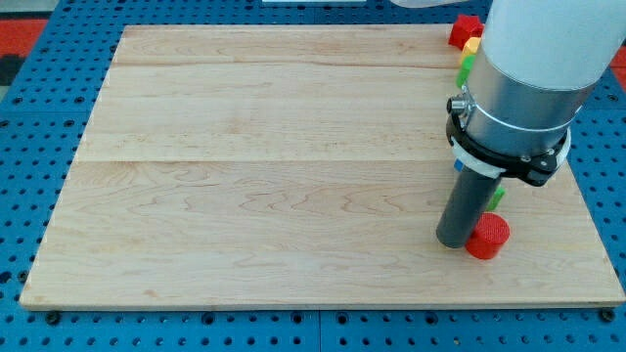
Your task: Slide the red circle to the left
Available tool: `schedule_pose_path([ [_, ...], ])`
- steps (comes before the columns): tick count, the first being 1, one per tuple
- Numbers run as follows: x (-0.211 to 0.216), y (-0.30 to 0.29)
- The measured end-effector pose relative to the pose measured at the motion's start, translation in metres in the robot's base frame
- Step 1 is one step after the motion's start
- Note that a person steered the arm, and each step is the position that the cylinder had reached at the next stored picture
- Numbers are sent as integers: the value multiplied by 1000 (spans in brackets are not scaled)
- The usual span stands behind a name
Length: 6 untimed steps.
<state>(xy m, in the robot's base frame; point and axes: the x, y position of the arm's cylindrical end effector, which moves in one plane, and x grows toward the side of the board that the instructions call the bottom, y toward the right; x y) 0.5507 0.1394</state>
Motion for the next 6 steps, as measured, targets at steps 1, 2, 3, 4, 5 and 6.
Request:
schedule_pose_path([
  [1, 0, 0],
  [2, 7, -6],
  [3, 47, -21],
  [4, 67, 0],
  [5, 60, 36],
  [6, 44, 64],
])
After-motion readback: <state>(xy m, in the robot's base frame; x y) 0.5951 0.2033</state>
